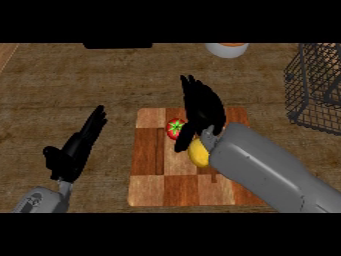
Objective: Pick the lemon from the cutting board and place it in the tiered basket
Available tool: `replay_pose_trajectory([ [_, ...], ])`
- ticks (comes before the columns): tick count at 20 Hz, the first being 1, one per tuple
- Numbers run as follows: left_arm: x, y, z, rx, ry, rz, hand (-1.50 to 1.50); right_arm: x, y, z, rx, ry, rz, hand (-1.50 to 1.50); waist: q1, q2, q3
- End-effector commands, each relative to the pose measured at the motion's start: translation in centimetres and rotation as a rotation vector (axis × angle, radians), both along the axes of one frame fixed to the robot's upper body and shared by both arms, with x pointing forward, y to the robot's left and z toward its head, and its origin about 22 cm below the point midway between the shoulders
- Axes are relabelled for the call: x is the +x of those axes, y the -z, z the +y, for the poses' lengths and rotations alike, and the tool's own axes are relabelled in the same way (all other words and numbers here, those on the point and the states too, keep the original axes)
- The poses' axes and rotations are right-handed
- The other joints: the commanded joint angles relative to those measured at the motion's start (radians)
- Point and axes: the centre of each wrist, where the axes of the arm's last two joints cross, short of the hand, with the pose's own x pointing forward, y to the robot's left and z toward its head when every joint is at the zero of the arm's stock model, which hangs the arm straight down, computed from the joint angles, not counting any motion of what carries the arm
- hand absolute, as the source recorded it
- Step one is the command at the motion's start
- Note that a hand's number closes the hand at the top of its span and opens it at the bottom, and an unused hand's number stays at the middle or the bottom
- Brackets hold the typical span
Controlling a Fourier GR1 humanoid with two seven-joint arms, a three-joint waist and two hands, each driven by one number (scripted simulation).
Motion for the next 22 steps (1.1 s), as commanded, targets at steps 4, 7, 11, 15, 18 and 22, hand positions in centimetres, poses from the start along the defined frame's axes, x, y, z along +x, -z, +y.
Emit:
replay_pose_trajectory([
  [4,0.1,0.9,-0.4,-0.004,-0.007,-0.012,0.00,-3.4,-7.2,4.2,-0.188,-0.011,0.154,-1.50,-0.004,0.015,0.007],
  [7,0.4,0.0,0.5,-0.010,0.001,-0.019,0.00,-3.7,-7.4,5.2,-0.231,0.042,0.168,-1.50,0.009,0.017,0.007],
  [11,-0.8,0.9,-0.7,-0.008,0.021,-0.020,0.00,-3.8,-7.1,4.9,-0.214,0.096,0.129,-1.50,0.009,0.016,0.007],
  [15,-0.4,0.4,1.2,0.009,-0.008,-0.026,0.00,-3.5,-4.5,3.9,-0.330,0.128,0.141,-1.50,-0.003,0.010,0.006],
  [18,0.2,-0.3,0.3,0.003,0.001,-0.028,0.00,-2.7,-2.0,2.9,-0.356,0.198,0.195,-1.50,0.005,0.018,0.008],
  [22,-0.3,-0.4,1.0,0.004,0.013,-0.018,0.00,-1.8,-0.2,0.6,-0.338,0.226,0.245,-1.50,0.017,0.024,0.009],
])
